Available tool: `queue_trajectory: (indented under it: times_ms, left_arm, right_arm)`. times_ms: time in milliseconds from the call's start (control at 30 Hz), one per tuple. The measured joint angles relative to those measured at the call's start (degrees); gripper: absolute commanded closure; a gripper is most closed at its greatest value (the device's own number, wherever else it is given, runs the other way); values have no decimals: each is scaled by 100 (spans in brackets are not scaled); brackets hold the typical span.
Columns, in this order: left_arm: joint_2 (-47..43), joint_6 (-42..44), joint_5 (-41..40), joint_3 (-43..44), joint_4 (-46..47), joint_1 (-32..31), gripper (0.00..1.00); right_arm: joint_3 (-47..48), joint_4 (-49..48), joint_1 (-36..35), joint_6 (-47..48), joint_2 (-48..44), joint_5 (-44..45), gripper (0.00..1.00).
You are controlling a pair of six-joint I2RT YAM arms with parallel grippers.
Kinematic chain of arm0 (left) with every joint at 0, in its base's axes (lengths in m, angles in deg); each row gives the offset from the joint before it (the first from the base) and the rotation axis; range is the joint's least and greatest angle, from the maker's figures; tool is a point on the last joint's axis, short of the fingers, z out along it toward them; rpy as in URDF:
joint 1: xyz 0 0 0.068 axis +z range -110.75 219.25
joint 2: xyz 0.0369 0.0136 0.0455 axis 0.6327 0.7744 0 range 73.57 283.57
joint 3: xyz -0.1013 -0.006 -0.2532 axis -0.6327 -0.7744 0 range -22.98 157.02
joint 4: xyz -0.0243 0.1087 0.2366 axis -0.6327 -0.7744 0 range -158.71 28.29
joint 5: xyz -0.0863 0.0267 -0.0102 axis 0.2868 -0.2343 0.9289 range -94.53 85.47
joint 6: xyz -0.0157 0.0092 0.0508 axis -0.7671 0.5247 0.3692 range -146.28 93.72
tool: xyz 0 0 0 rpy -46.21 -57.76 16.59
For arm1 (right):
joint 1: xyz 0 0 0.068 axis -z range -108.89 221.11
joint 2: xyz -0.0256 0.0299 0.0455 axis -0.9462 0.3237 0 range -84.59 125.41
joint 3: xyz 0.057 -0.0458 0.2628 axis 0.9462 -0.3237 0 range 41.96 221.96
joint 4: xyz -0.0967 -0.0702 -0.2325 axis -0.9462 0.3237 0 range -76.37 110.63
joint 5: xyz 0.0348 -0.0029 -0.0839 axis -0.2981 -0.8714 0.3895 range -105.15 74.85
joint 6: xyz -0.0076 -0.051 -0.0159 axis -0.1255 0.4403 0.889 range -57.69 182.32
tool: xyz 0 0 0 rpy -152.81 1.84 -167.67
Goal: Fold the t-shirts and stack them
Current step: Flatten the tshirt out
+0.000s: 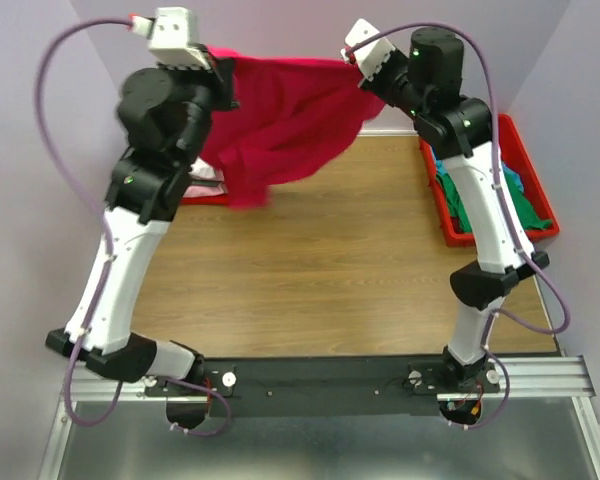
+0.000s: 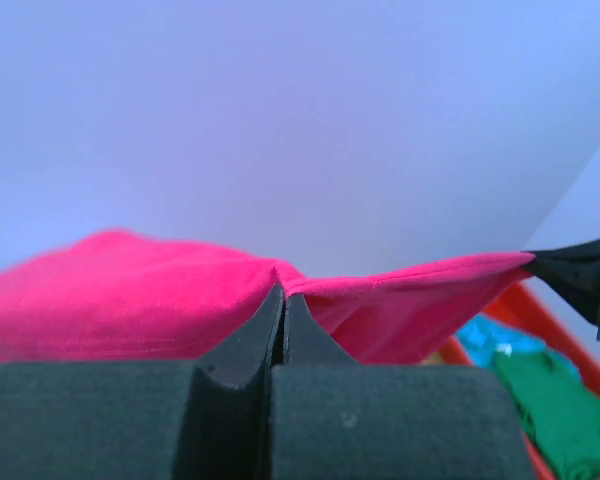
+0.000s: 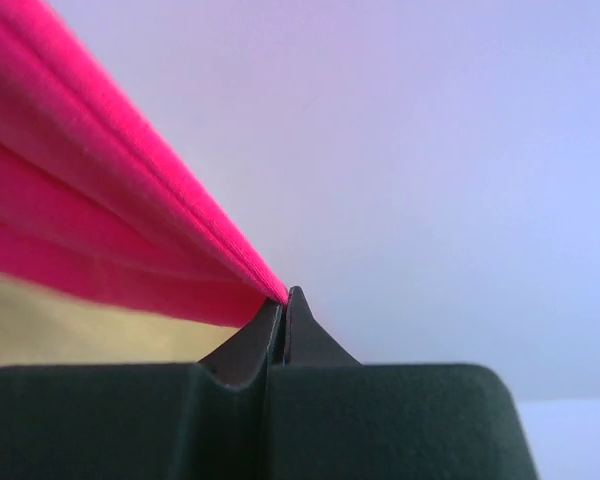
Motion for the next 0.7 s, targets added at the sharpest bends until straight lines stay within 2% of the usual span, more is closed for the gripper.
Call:
queue_trajectory:
  times_ms: [67,133,267,400,467,533,567,700]
  left_arm:
    - [-105,151,9,391,-42,-24,100]
    - [-466,271,52,358,-118,-24,100]
    - [-1639,295,560,-1110,-92,-46,100]
    - [-2822,-33,1473,-3187,-105,-24,100]
    - [-3163,-264,1996,-3963,-155,-20,100]
    - [-3526,-601,2647,-5023,-59,-35,100]
    - [-3659,-723,2859,-5368,-92,-81,100]
    - [-4079,-1327,3731,-6577,-398,-459,100]
  right_arm:
    - [254,-127,-87,162,-105,-11,100]
    - [337,-247,-240,258,-452,-81,100]
    - [-501,-232,-267,284,-1449,-549,100]
    - [-2459,461,-199,365,-2798,-1266,100]
    - [-3215,785,-42,444,-3206,-1582,100]
    - [-4535,1174,269,586,-3762,-1958,100]
    - [-4905,1349,372,627,-3910,-2031,100]
    - [-7350,1836,708,909,-4887,-2363,100]
